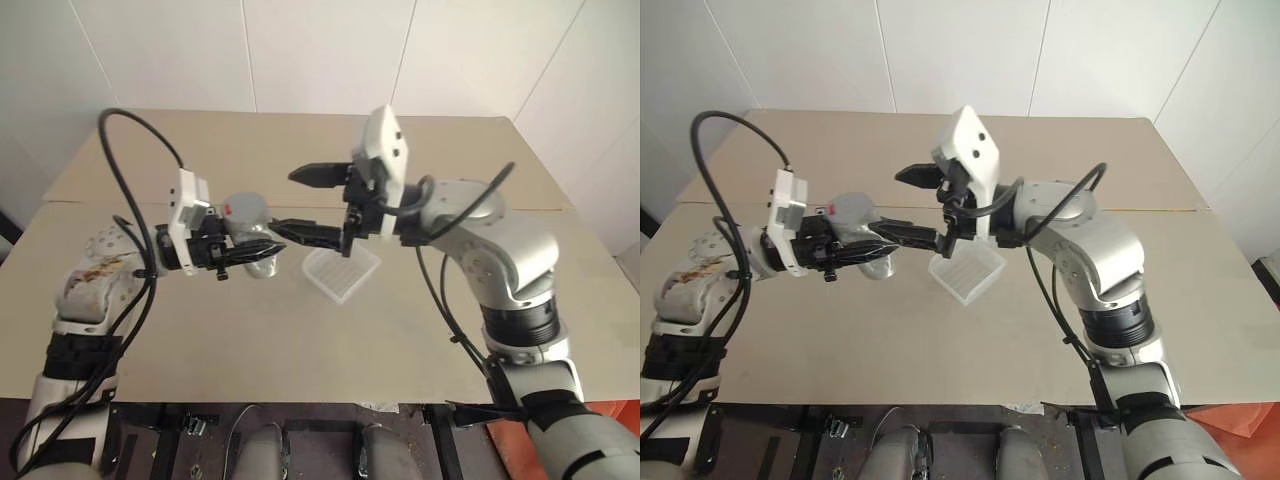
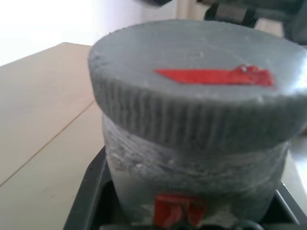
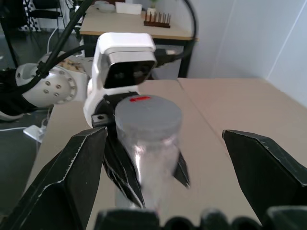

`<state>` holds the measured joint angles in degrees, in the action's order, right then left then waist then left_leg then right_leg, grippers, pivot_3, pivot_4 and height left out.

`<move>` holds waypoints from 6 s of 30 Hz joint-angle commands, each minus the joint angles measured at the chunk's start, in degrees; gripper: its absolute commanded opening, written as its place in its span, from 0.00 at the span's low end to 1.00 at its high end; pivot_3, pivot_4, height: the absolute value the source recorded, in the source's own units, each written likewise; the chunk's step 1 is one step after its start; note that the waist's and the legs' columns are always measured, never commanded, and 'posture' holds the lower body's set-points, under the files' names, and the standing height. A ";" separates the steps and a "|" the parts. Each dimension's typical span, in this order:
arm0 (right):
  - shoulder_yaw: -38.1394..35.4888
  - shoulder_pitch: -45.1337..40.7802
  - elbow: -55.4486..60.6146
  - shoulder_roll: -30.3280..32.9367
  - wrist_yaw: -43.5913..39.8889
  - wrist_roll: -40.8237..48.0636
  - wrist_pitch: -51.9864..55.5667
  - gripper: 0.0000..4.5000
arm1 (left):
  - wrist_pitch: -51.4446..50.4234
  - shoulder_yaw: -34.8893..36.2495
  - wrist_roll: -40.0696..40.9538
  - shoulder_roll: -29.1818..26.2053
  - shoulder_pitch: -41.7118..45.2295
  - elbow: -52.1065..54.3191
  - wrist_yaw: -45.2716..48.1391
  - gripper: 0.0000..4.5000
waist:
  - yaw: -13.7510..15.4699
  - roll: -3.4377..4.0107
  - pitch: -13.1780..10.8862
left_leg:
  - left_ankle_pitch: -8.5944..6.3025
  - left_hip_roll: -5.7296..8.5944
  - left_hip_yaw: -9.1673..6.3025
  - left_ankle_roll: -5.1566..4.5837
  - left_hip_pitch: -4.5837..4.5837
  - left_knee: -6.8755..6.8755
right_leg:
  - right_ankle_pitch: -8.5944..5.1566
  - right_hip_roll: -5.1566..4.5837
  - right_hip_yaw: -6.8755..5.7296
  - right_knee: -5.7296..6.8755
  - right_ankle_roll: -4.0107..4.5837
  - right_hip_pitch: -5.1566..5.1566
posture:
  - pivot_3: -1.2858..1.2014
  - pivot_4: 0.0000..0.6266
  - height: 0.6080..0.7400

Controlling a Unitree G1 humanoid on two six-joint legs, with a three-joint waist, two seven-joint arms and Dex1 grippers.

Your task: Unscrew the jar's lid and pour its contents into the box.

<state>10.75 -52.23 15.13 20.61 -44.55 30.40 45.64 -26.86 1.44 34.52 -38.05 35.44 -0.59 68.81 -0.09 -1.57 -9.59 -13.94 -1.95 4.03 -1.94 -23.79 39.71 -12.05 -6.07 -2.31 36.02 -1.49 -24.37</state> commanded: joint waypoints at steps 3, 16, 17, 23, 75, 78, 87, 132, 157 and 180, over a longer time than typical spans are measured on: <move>0.66 -2.47 -0.06 -2.24 2.56 -1.25 0.14 1.00 | 1.40 -2.17 -1.23 1.91 4.42 -2.15 3.06 0.43 | -0.19 0.00 0.00 | 0.00 0.00 0.04 0.00 -0.02 0.00 | 0.00 0.01 0.00 0.02 0.00 -0.03 | 0.52 0.24 1.00; 0.60 -2.68 -1.89 -3.46 2.33 -1.16 0.67 0.81 | 3.95 -3.59 -3.95 3.35 5.83 -4.32 6.47 0.43 | -0.65 0.00 0.00 | 0.00 -0.03 -0.08 0.00 -0.03 -0.01 | 0.00 0.03 0.02 0.03 0.00 -0.07 | 0.52 0.24 1.00; 0.61 -2.62 -2.33 -3.45 1.86 -1.06 0.63 0.73 | 4.43 -3.55 -4.15 3.40 5.91 -4.41 6.79 0.43 | -0.61 0.00 0.00 | 0.00 -0.03 -0.08 0.00 -0.03 -0.01 | 0.00 0.03 0.02 0.04 0.00 -0.07 | 0.52 0.24 1.00; 0.85 -2.71 -5.92 -3.53 -1.26 -0.71 0.11 0.60 | 6.74 -2.90 -4.85 3.68 6.31 -4.58 8.04 0.43 | -0.64 0.00 0.00 | 0.00 -0.03 -0.09 0.00 -0.03 -0.01 | 0.00 0.03 0.02 0.04 0.00 -0.07 | 0.52 0.24 1.00; -0.17 -2.28 -6.31 -5.96 2.89 -7.81 -5.46 0.99 | 8.82 -1.37 -4.93 -0.04 6.32 -7.91 17.34 0.43 | -0.60 0.04 -0.08 | 0.02 -0.04 -0.07 0.03 -0.12 -0.01 | 0.01 0.06 0.05 0.10 0.00 -0.21 | 0.52 0.24 1.00; -2.39 -1.71 -7.11 -2.95 2.09 -6.63 -5.70 0.99 | 8.46 -0.41 -4.19 -1.60 5.22 -7.07 18.18 0.43 | -0.65 0.04 -0.08 | 0.02 -0.04 -0.09 0.03 -0.13 -0.01 | 0.01 0.06 0.04 0.10 0.00 -0.22 | 0.52 0.24 1.00; -7.20 0.61 -6.70 4.14 -1.42 -1.97 -6.80 0.99 | 8.82 1.16 -3.14 -5.33 2.00 -5.70 20.08 0.43 | -0.29 0.03 -0.11 | 0.02 -0.03 -0.05 0.03 -0.13 -0.02 | 0.00 0.01 0.01 0.07 0.00 -0.21 | 0.52 0.24 1.00; -3.74 3.88 2.43 4.72 0.92 -3.43 -5.46 0.99 | 8.99 -0.10 -4.14 -2.34 3.69 -7.65 18.79 0.43 | -0.76 0.03 -0.12 | 0.02 -0.07 -0.06 0.03 -0.19 -0.01 | 0.00 0.07 0.02 0.08 -0.01 -0.26 | 0.52 0.24 1.00; 5.10 -2.59 -0.32 -8.63 10.64 -9.53 -3.21 0.99 | 10.21 -1.43 -5.75 0.08 5.70 -9.37 18.22 0.43 | -0.61 0.03 -0.11 | 0.02 -0.05 -0.09 0.02 -0.31 0.04 | 0.01 0.07 0.03 0.12 -0.01 -0.34 | 0.52 0.24 1.00; -1.14 5.05 7.48 3.48 6.10 -4.66 -3.23 0.99 | 9.75 0.06 -4.27 -2.61 4.27 -8.14 18.34 0.43 | -0.63 0.03 -0.11 | 0.02 -0.05 -0.06 0.03 -0.42 0.03 | 0.01 0.07 0.04 0.13 -0.01 -0.52 | 0.52 0.24 1.00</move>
<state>10.82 -47.13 20.02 23.82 -38.06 24.98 43.07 -17.49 0.41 29.31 -40.18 39.30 -10.70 86.81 -0.72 -1.54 -9.71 -13.92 -2.00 3.97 -1.91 -24.21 39.74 -12.03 -6.00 -2.27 36.15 -1.50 -24.89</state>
